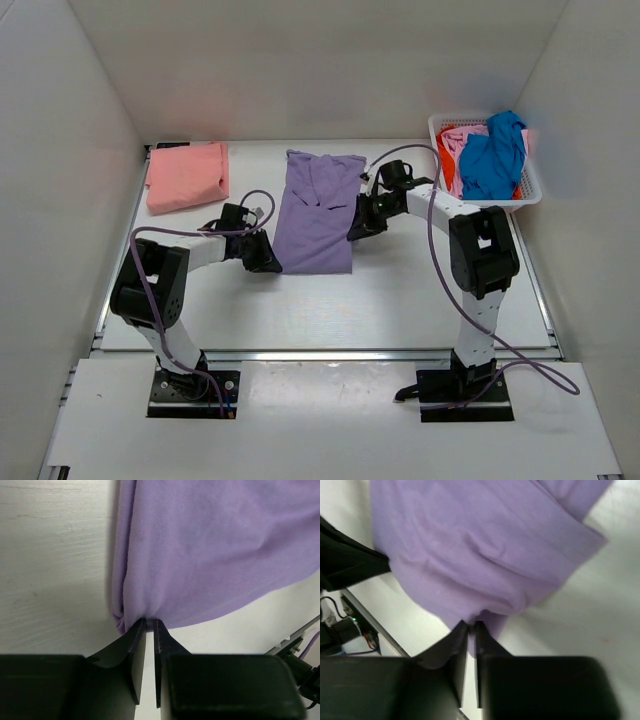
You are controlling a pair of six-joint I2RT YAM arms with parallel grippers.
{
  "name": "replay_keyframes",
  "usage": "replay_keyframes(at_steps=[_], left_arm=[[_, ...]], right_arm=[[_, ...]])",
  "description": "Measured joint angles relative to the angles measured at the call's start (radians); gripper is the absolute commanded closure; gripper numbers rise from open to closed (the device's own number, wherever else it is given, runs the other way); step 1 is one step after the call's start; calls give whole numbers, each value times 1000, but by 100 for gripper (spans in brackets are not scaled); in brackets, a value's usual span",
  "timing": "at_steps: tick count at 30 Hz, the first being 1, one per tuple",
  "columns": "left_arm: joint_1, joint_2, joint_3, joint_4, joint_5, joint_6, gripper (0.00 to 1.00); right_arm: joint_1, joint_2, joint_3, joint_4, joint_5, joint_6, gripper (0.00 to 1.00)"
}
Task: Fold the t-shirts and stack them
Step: Fold the folded rectangular tshirt in 1/3 of the way
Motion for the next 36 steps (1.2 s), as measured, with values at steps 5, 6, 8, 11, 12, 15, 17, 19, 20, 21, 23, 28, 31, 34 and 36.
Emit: replay_keyframes(at_steps=[5, 6, 8, 11, 12, 15, 17, 19, 20, 21, 23, 28, 31, 34, 36], left_arm=[[-17, -24, -11, -19, -23, 8, 73], [-23, -33, -18, -22, -29, 10, 72], [-34, -53, -33, -33, -36, 11, 68], [-45, -84, -64, -48, -37, 4, 64], [-48, -92, -72, -50, -37, 2, 63], [-55, -103, -80, -53, -37, -4, 62], [-56, -104, -81, -53, -37, -4, 62], [-56, -106, -83, -52, -37, -6, 63], [-56, -106, -85, -51, -37, -7, 63], [-56, -107, -85, -51, -36, -8, 62], [-56, -107, -85, -51, -36, -9, 63], [-56, -107, -86, -50, -35, -12, 62], [-55, -107, -86, -50, -33, -11, 63], [-55, -107, -86, -51, -32, -11, 62], [-54, -107, -86, -51, -32, -11, 62]], right_arm=[[-1, -21, -71, -41, 38, -27, 59], [-1, -35, -103, -40, 43, -22, 57], [-1, -79, -190, -18, 47, -2, 51], [1, -172, -345, 48, 36, 63, 48], [4, -202, -396, 89, 25, 90, 49], [8, -261, -507, 192, 16, 169, 48], [3, -278, -547, 252, 11, 210, 48], [-18, -280, -556, 309, 1, 235, 48], [-37, -277, -555, 339, -6, 244, 48], [-61, -270, -547, 362, -18, 256, 48], [-107, -235, -504, 399, -40, 272, 47], [-173, -74, -309, 450, -77, 293, 47], [-174, 10, -224, 459, -97, 301, 47], [-166, 71, -185, 454, -107, 313, 46], [-162, 90, -169, 448, -129, 324, 46]])
